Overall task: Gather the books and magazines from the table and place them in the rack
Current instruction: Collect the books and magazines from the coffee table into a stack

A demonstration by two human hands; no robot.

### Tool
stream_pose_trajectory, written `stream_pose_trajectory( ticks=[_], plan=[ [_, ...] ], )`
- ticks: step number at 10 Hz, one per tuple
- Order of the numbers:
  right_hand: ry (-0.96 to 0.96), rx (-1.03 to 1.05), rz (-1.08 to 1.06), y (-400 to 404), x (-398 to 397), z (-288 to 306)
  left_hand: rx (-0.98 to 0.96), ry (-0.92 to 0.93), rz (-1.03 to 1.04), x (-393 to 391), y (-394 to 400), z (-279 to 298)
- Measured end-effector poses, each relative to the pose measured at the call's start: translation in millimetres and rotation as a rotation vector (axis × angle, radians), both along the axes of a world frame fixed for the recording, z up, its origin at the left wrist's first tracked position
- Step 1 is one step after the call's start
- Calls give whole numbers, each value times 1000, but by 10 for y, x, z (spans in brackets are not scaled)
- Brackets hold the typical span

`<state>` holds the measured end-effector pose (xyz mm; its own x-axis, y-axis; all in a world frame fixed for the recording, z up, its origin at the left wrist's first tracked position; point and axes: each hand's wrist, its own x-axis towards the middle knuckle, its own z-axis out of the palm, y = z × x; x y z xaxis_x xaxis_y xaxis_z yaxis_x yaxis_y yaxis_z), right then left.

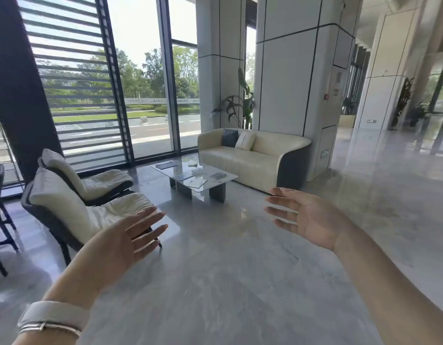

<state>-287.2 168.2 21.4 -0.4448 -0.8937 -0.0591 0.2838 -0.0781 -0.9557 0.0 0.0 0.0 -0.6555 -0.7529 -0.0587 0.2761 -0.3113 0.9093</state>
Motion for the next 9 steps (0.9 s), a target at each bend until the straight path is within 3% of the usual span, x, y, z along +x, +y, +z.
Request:
stream_pose_trajectory(
  ticks=[3, 6, 9],
  plan=[
    [-17, 39, -47, -1496, -1011, -298, 48, -27, 56, -1047, -1484, -331],
    [-46, 50, -50, -3500, -2261, -146, 42, -10, 89, -2246, -3386, -170],
    [-38, 54, -31, -5715, -3254, -363, 70, 15, 164, -3154, -5554, -463]
  ],
)
